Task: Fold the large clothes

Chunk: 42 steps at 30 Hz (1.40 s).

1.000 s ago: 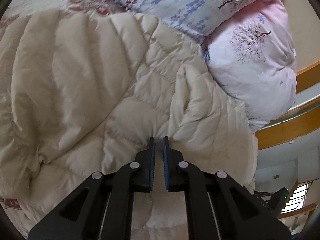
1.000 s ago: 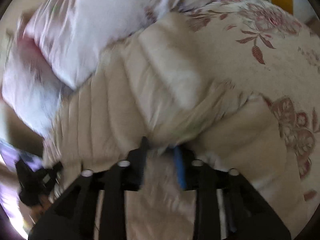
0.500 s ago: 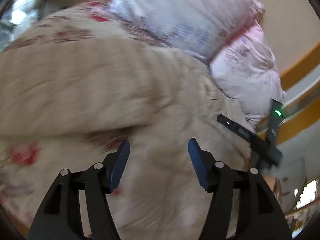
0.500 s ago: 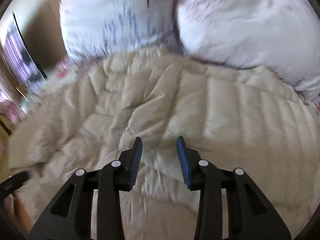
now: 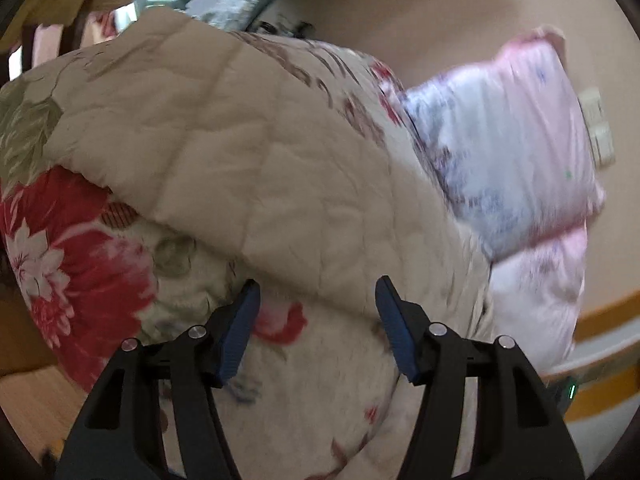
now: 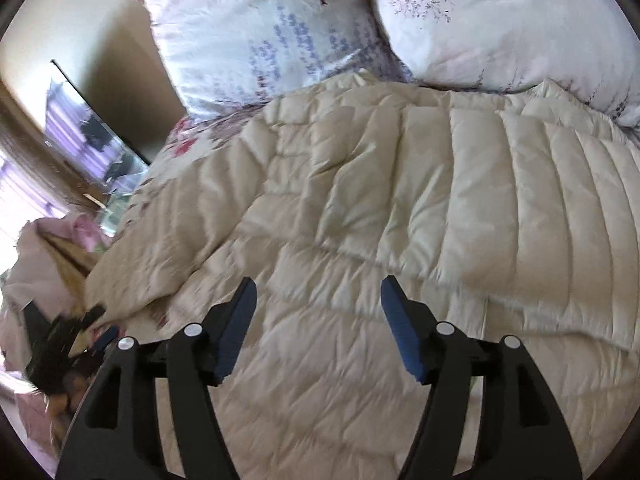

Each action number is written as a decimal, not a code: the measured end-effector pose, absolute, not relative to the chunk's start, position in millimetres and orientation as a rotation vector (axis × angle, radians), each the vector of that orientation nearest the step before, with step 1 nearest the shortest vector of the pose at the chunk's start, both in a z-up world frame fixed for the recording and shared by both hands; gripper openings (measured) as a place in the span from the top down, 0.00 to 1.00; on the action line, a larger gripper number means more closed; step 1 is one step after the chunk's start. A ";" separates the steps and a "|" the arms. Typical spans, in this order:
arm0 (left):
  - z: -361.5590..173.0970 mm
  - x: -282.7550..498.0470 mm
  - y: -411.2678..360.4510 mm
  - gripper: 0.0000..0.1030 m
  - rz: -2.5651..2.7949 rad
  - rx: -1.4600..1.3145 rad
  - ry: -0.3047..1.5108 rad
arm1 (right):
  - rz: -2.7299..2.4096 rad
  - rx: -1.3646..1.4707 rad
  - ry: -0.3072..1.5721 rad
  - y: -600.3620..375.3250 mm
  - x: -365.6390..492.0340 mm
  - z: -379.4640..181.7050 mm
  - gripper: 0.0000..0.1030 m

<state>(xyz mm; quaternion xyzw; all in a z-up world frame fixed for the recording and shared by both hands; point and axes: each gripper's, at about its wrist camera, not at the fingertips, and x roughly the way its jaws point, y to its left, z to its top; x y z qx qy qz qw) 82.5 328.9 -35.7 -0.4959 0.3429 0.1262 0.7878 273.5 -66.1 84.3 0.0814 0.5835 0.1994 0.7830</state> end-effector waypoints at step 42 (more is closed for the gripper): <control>38.4 250.8 -4.7 0.72 -0.590 -0.453 0.968 | 0.125 0.378 1.077 -251.6 251.8 123.0 0.29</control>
